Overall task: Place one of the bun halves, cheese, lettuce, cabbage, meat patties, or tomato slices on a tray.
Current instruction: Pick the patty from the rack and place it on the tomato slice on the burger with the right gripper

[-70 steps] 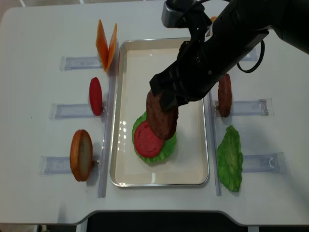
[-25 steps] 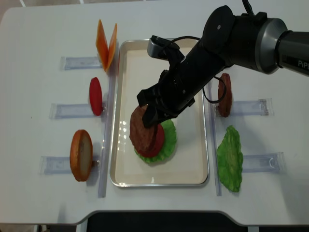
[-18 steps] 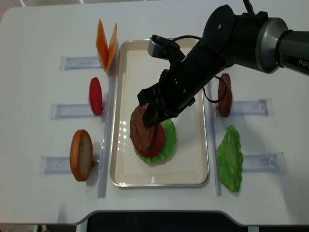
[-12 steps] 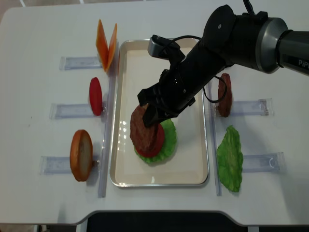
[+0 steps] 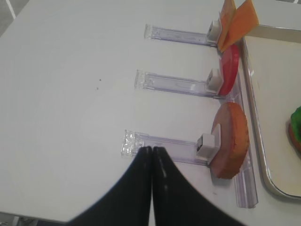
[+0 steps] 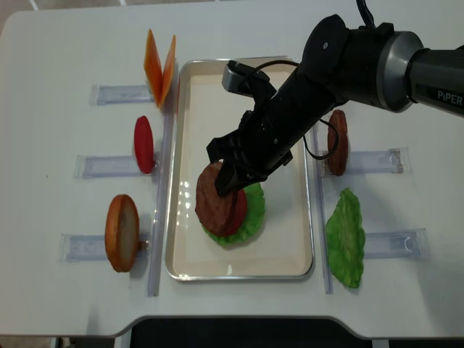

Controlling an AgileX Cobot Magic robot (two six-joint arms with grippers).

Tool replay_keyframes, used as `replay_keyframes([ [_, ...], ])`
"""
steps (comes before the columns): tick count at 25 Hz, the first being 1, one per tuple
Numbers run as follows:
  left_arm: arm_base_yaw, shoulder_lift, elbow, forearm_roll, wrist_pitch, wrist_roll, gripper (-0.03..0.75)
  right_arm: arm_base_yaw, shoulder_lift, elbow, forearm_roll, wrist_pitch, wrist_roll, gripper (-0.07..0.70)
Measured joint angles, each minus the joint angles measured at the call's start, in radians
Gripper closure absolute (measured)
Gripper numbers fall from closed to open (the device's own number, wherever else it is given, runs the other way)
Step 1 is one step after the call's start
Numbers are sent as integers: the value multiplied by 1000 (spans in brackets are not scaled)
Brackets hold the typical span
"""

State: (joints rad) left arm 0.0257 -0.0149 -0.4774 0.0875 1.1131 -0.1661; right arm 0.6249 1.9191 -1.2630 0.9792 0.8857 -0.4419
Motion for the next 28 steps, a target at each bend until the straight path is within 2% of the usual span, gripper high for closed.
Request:
replay_keyframes([
  [12,0,0,0,0,0,0,736,-8,1,0,-11,-3,-1,497],
  [15,0,0,0,0,0,0,736,-8,1,0,-21,-9,-1,426],
  [24,0,0,0,0,0,0,736,-10,0,0,-113,-50,-1,77],
  [28,0,0,0,0,0,0,736,-23,-27,0,-199,-44,0,40],
])
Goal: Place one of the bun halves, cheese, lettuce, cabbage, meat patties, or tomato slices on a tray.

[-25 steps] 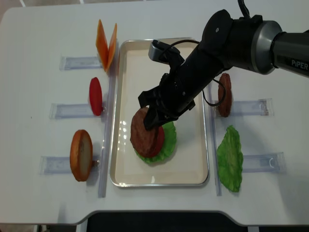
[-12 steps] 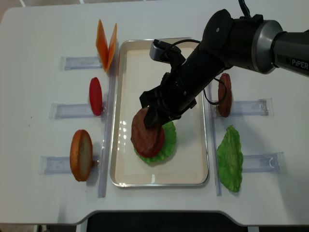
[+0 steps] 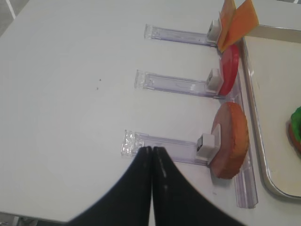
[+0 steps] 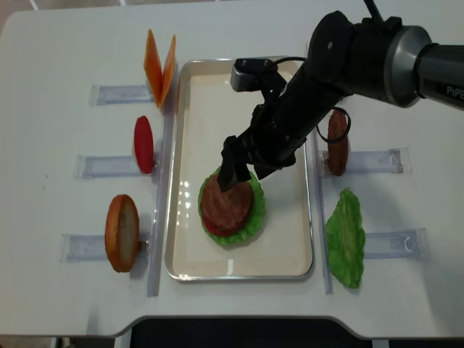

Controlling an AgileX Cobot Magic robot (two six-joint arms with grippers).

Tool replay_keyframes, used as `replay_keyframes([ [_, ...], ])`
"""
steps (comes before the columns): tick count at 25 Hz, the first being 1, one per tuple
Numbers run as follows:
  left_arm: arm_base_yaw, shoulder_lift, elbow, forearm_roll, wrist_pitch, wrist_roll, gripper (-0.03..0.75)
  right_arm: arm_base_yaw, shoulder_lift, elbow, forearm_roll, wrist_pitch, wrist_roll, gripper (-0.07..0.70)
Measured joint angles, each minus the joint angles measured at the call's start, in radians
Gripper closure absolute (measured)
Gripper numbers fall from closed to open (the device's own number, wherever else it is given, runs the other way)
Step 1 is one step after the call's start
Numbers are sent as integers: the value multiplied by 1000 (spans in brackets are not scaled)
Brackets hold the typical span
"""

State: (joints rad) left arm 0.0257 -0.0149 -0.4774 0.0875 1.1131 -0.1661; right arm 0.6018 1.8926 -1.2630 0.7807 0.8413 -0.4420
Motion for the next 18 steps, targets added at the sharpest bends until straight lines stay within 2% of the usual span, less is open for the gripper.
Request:
replay_keyframes([
  [11,0,0,0,0,0,0,736,-105,-264,0,-117,-6,9,40],
  [18,0,0,0,0,0,1,736,-247,-352,0,-276,48,102,40],
])
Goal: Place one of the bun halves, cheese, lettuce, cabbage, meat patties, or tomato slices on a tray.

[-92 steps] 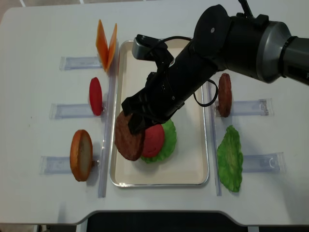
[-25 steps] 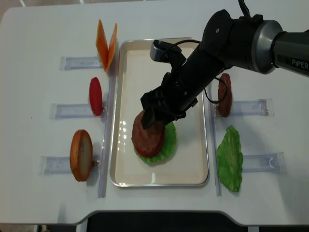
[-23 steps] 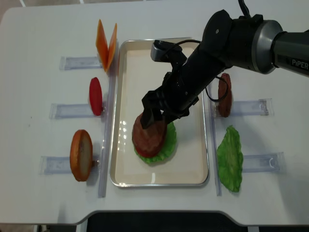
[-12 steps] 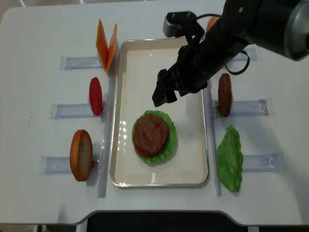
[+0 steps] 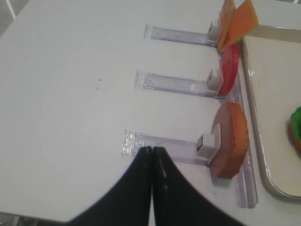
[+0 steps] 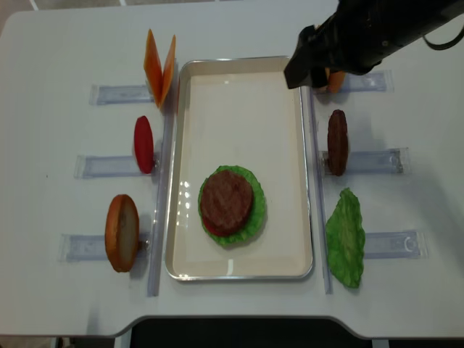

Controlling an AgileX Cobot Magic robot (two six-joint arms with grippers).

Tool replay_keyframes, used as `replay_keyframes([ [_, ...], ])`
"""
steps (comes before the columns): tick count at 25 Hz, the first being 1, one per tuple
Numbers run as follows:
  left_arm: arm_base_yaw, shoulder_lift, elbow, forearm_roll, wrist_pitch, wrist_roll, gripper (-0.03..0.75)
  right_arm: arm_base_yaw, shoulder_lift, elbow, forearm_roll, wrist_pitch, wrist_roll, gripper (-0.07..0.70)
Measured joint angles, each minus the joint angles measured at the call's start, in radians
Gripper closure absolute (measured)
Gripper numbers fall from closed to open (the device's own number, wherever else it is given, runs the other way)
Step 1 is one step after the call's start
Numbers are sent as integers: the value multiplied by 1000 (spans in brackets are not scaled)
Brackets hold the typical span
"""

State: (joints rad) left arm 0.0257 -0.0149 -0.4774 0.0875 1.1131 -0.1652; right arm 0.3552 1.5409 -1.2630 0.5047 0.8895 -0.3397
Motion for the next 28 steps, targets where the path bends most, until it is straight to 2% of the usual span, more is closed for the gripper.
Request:
replay_keyframes([
  [8,0,0,0,0,0,1,736,-216,-4,0,-193,107,113,40],
  [18,0,0,0,0,0,1,736,-476,-5,0,-308,249,142,40],
  [24,0,0,0,0,0,2,736,-524,-28,1,-400,305,214,40],
  [28,0,0,0,0,0,2,736,-515,-129,63,-416,288,250,40],
])
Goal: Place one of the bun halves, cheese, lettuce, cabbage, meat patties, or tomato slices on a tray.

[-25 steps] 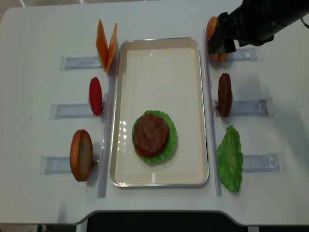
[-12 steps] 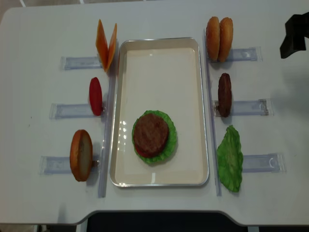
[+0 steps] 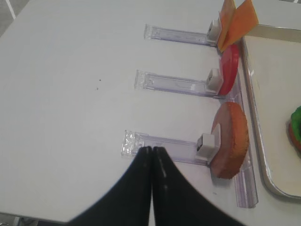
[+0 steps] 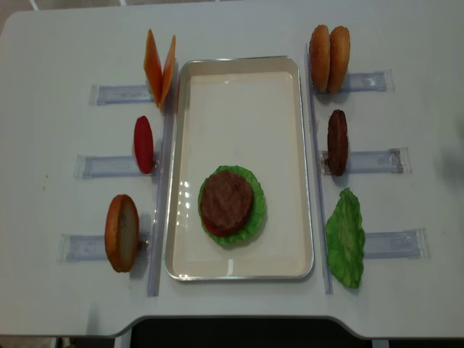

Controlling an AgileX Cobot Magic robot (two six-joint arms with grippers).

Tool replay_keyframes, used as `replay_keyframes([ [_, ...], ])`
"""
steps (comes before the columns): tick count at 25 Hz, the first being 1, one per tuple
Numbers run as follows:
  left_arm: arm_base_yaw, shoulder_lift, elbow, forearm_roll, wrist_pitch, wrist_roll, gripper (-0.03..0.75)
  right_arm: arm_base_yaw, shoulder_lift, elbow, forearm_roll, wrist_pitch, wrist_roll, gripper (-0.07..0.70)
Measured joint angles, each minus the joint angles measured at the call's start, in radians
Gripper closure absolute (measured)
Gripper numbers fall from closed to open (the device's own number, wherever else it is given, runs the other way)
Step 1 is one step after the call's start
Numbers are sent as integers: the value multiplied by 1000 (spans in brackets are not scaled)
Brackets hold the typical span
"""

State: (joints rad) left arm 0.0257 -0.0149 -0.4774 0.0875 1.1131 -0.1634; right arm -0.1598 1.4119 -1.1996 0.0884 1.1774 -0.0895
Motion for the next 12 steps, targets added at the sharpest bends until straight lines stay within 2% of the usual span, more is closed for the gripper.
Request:
replay_keyframes([
  [4,0,0,0,0,0,0,736,19,-189,166,18,-53,5,40],
  [12,0,0,0,0,0,0,736,23,-695,438,34,-59,5,40],
])
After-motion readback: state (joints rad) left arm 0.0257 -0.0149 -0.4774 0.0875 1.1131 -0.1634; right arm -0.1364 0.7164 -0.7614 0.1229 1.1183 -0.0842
